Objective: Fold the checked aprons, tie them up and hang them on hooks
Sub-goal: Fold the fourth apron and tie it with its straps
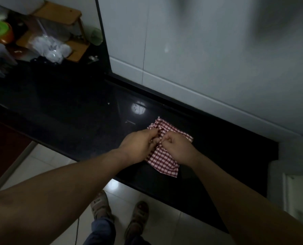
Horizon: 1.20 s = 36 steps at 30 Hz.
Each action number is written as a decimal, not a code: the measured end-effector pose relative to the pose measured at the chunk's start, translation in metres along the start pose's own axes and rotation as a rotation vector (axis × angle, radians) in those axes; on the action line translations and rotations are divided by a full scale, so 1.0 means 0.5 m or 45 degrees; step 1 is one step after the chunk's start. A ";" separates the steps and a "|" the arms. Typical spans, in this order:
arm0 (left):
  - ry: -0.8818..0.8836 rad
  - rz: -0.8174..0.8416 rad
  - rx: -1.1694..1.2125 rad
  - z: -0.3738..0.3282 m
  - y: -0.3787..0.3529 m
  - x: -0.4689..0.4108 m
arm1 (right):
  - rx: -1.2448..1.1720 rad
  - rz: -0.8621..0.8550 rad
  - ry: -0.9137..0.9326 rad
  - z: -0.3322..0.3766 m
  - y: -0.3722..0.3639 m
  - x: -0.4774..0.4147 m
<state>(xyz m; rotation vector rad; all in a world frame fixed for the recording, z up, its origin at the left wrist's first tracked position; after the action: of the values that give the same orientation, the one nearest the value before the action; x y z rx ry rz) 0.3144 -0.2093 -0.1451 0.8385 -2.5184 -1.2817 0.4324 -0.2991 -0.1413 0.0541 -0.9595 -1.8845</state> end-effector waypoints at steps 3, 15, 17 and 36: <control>0.101 0.028 0.046 0.007 -0.006 0.002 | 0.159 0.028 0.084 0.015 0.010 0.003; 0.202 0.125 -0.002 0.061 -0.011 -0.005 | 0.778 0.074 0.595 0.019 0.030 0.011; 0.210 0.150 0.009 0.072 -0.013 -0.005 | 0.851 0.082 0.644 0.004 0.023 0.012; 0.298 -0.015 -0.073 0.012 -0.029 0.038 | 0.097 -0.113 -0.105 -0.042 0.028 0.026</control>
<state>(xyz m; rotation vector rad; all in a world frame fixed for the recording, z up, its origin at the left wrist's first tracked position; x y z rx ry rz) 0.3020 -0.2226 -0.1617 0.9324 -2.2877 -1.1772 0.4449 -0.3246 -0.1422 0.0653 -1.1008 -1.9433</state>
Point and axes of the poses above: each hand's wrist, its own x-axis away from the middle knuckle, its own y-axis out of the back of the hand, z = x × y, the point moved 7 cm from there along -x, towards the middle knuckle, and after that the axes turned 11 degrees about -z, right-handed, at the moved point
